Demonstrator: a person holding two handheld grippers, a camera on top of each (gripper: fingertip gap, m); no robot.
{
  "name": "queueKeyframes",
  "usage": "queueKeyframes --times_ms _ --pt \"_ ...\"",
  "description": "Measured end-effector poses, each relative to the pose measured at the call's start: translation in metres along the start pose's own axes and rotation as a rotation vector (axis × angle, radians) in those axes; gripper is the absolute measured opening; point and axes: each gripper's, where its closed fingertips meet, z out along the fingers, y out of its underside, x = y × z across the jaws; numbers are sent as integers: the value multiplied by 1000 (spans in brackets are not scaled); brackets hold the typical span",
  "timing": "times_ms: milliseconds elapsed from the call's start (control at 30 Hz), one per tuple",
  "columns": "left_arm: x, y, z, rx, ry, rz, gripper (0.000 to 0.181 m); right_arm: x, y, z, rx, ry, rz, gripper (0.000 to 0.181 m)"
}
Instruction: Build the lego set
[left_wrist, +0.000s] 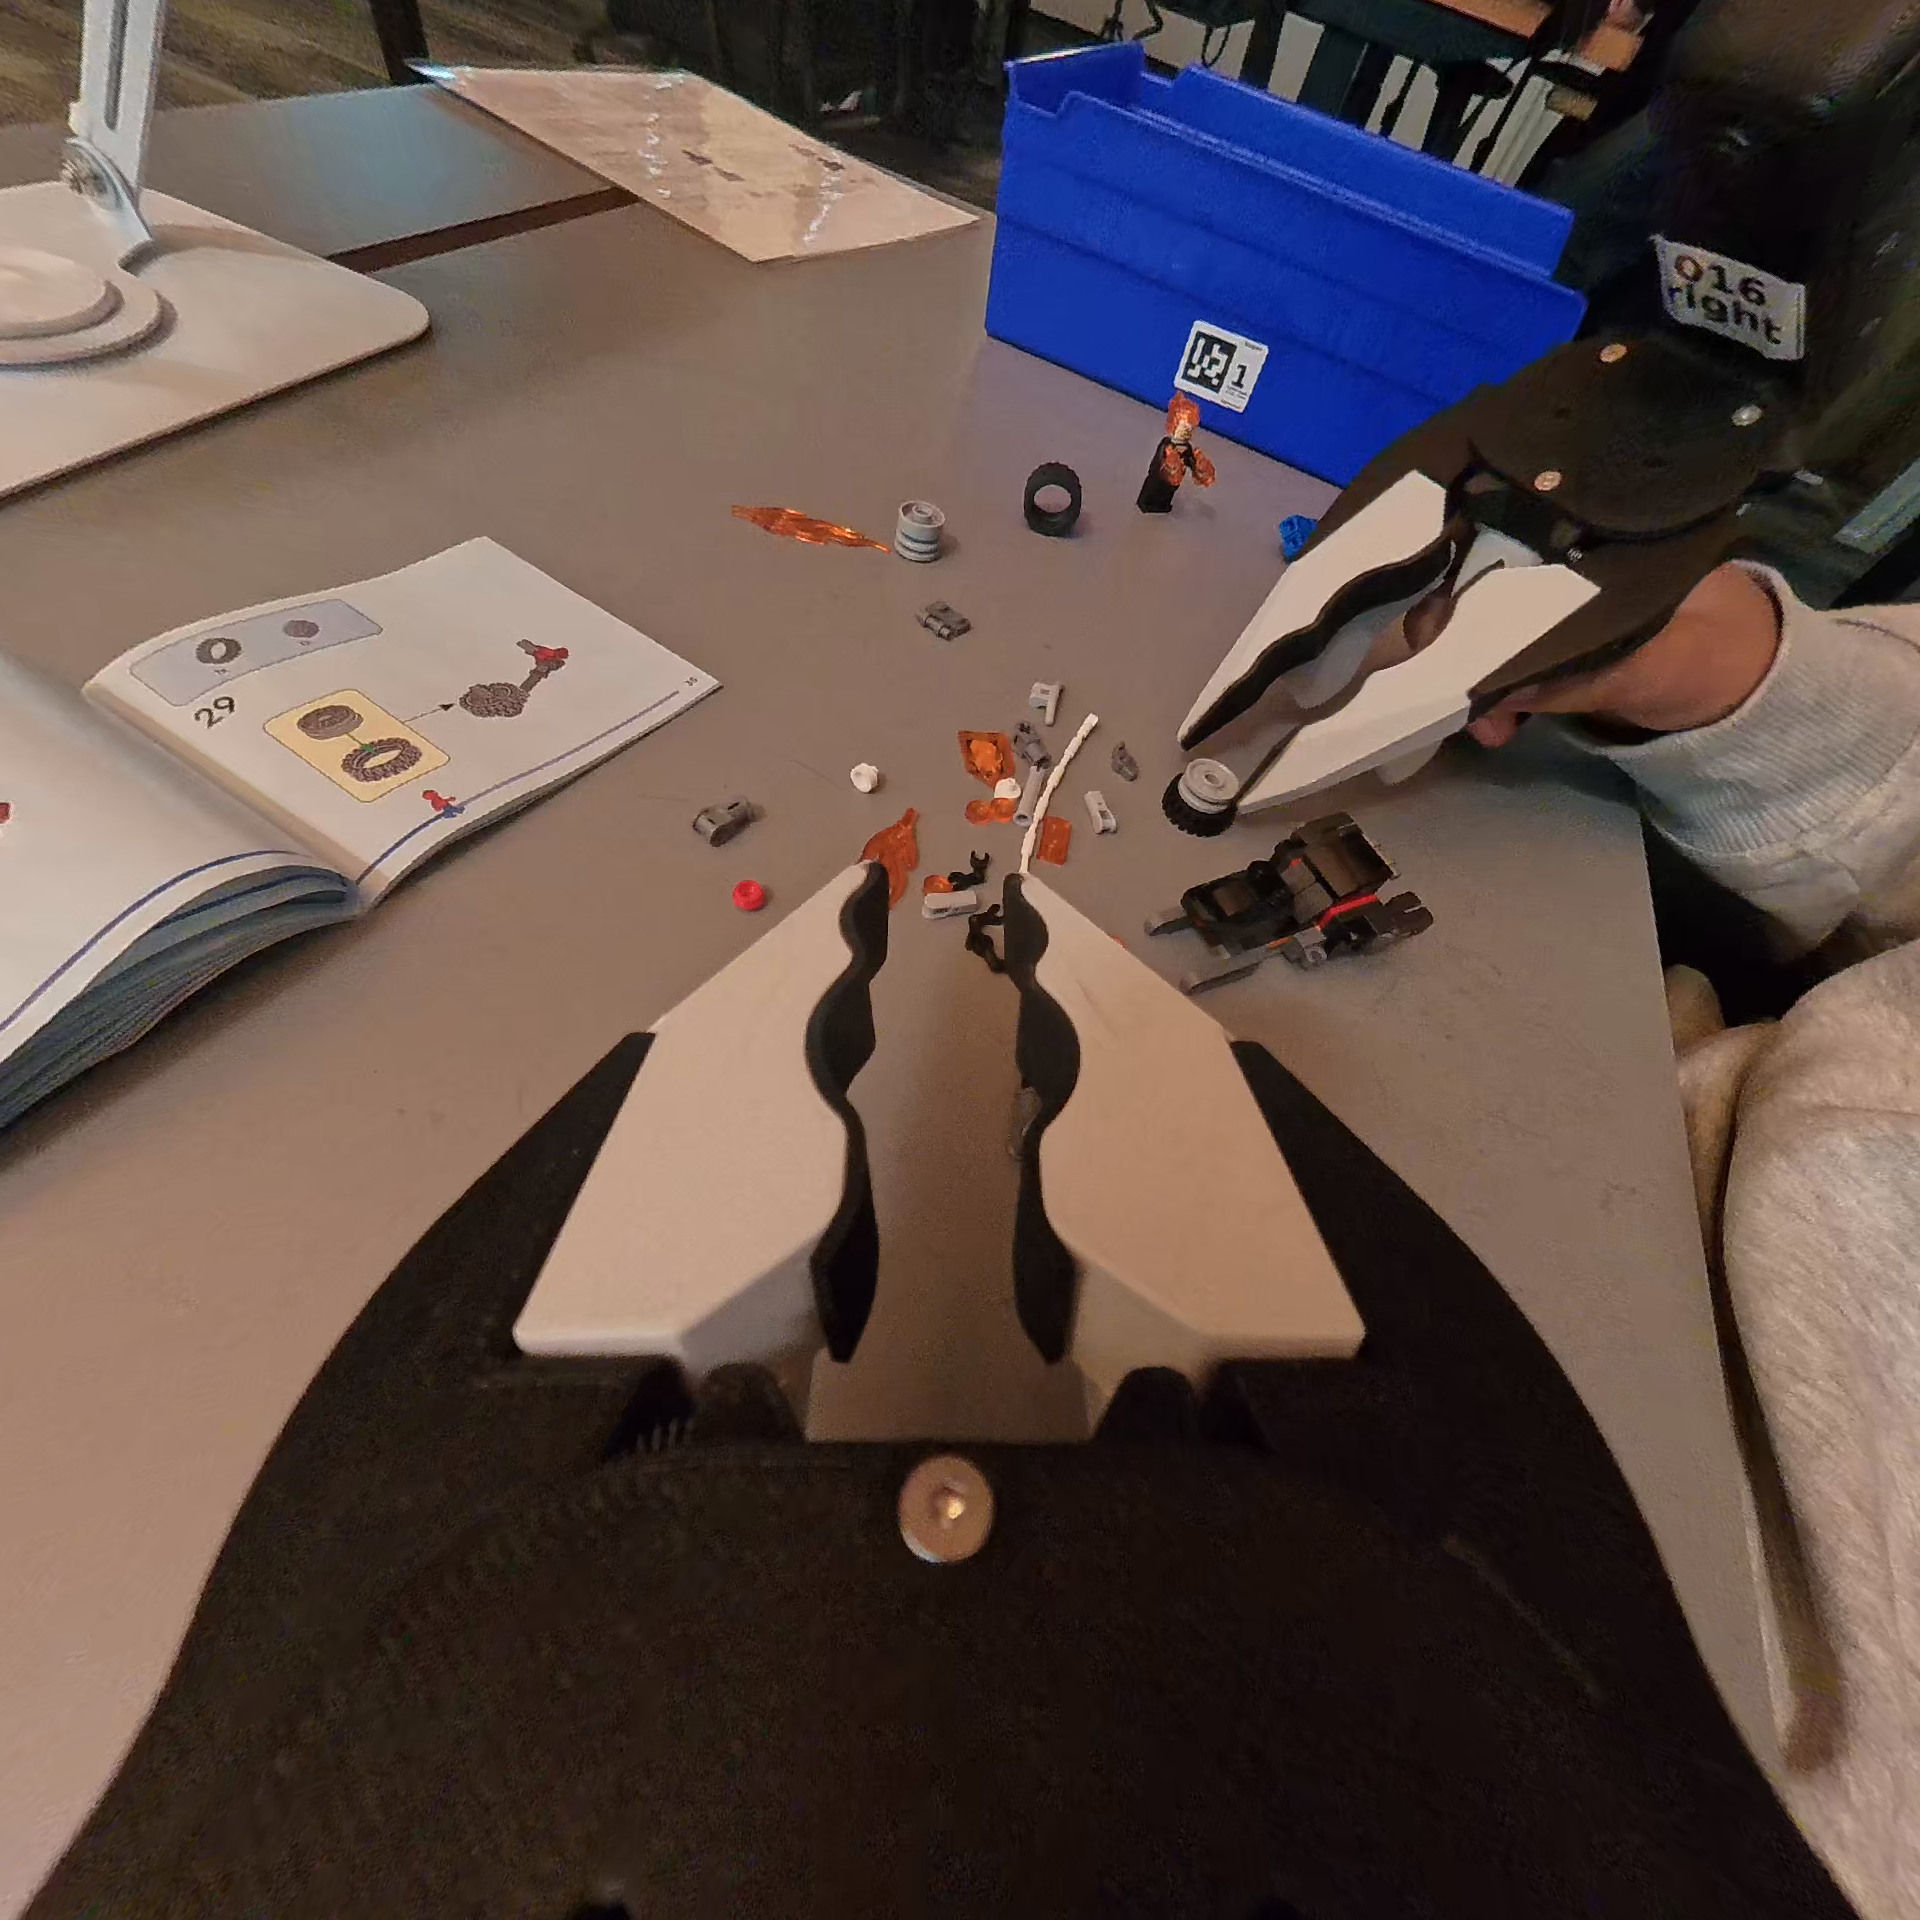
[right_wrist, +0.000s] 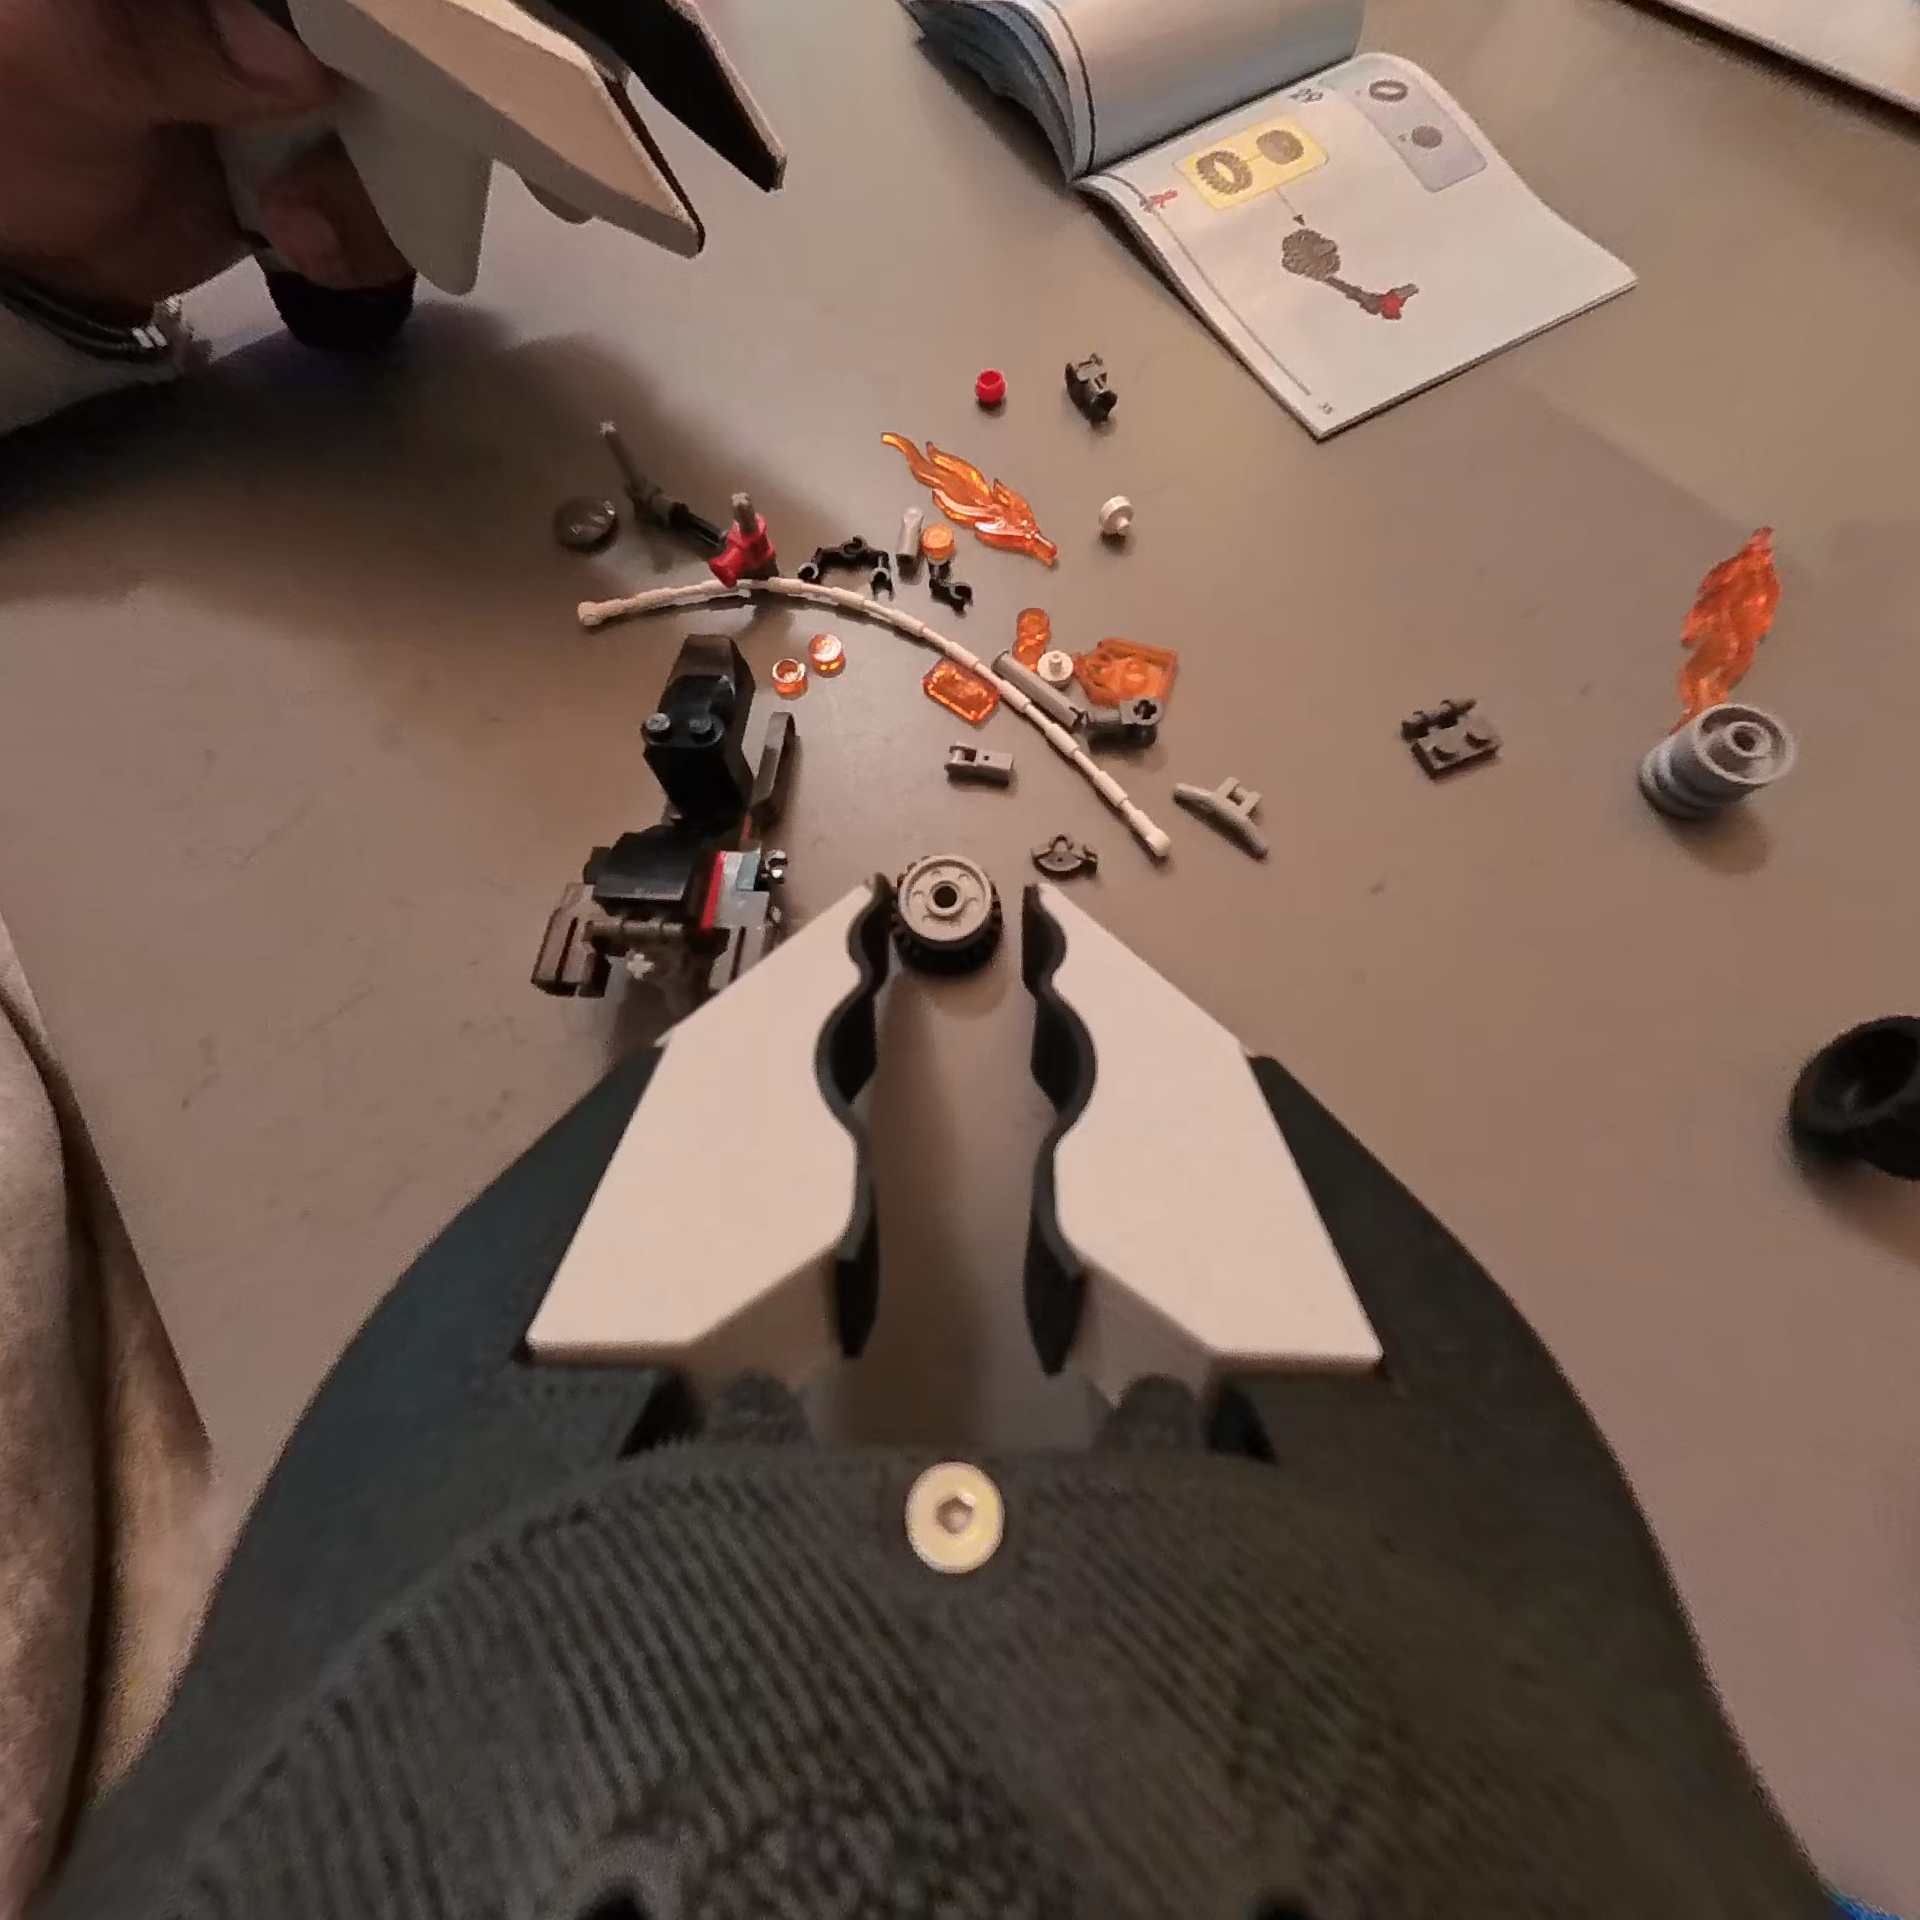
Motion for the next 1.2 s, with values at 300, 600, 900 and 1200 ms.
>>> queueKeyframes --times_ms 300,600,900,1200 --pt "0 0 0 -2 0 0 20 -2 0 1 -45 4 -58 15" --pt "0 1 1 -5 0 1 21 -3 3 2 -181 38 -157 15" --pt "0 1 1 -8 1 0 22 -5 6 2 -376 -86 -146 15" --pt "-1 1 1 -6 -2 -1 22 -6 10 3 -738 -208 -278 14"
